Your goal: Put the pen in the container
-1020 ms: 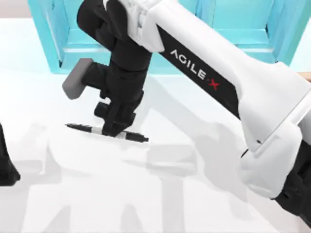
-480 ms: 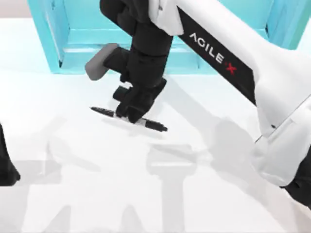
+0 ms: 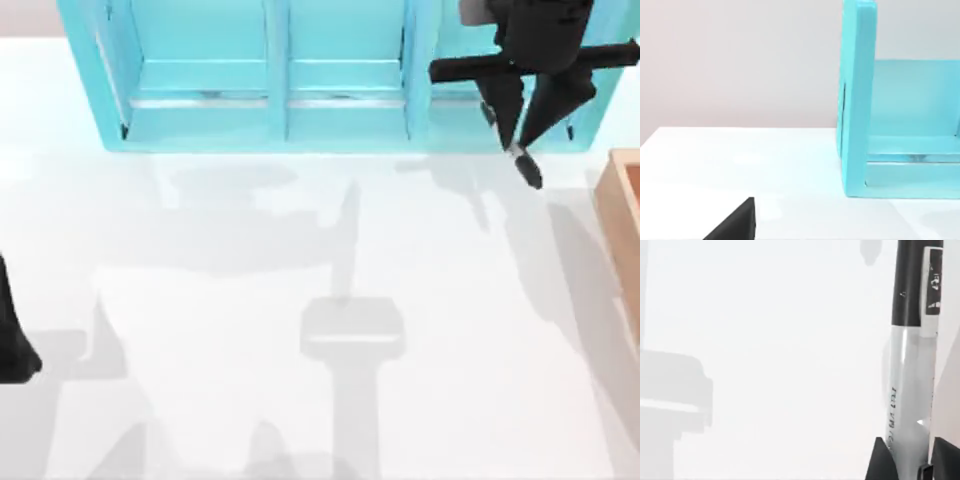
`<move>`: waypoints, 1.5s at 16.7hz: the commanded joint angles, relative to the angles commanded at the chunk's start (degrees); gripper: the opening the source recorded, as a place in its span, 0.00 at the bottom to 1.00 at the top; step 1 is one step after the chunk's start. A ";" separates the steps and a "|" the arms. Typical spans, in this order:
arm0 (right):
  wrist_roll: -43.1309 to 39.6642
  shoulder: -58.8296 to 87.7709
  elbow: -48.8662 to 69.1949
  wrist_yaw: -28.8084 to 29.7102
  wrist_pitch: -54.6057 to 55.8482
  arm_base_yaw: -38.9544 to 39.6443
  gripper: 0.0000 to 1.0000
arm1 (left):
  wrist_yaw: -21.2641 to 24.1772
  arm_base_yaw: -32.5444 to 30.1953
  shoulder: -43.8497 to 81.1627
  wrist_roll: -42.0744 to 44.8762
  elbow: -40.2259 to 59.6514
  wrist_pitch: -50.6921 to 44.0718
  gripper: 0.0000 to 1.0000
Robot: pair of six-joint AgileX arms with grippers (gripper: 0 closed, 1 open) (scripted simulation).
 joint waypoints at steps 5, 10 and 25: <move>30.24 -5.70 -10.73 8.13 -1.46 -15.13 0.00 | 0.00 0.00 0.00 0.00 0.00 0.00 1.00; 55.01 -8.33 -20.08 14.16 -0.57 -26.68 0.00 | 0.00 0.00 0.00 0.00 0.00 0.00 1.00; 66.47 -3.26 -13.74 16.95 6.54 -31.81 0.00 | 0.00 0.00 0.00 0.00 0.00 0.00 1.00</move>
